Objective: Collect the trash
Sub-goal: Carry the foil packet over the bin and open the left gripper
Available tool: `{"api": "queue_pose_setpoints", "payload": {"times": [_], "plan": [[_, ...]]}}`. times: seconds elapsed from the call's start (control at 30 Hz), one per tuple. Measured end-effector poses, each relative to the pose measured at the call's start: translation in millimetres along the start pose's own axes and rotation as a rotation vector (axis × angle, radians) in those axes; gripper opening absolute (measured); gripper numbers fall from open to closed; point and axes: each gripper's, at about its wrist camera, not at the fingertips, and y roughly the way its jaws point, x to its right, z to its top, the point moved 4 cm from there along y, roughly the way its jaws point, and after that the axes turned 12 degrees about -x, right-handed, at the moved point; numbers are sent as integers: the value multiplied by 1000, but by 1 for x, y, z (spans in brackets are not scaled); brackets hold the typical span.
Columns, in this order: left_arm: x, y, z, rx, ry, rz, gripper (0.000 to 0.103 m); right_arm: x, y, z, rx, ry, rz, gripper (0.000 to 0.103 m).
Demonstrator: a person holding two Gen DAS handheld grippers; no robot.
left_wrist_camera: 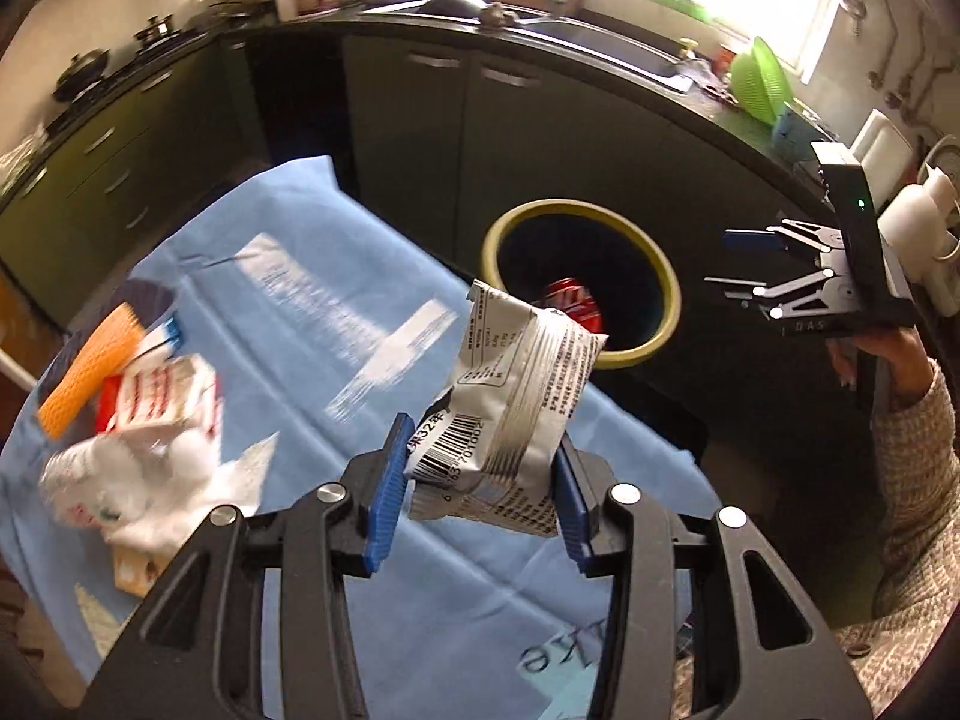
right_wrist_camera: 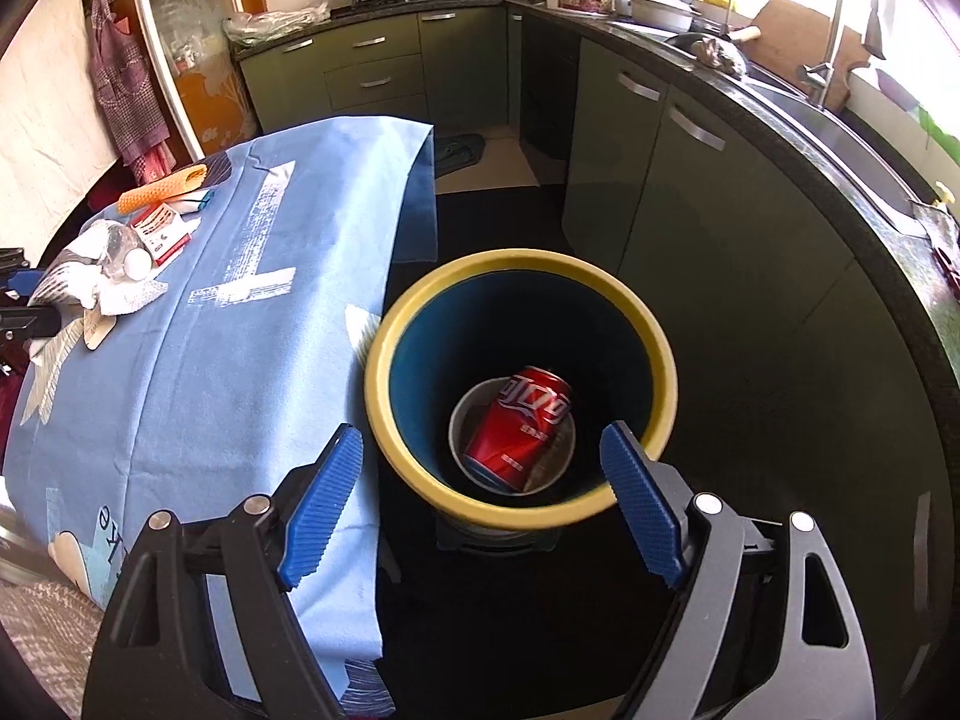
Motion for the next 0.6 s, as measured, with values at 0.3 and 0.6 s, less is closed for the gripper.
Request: {"api": "queue_pose_setpoints", "payload": {"times": [0.3,0.6], "plan": [[71,109,114,-106,63,-73,44,52,-30,-47,15,106,-41,82],[79,156,149,-122,16,-43,61,72,-39,-70,8,141,-53,82]]}}
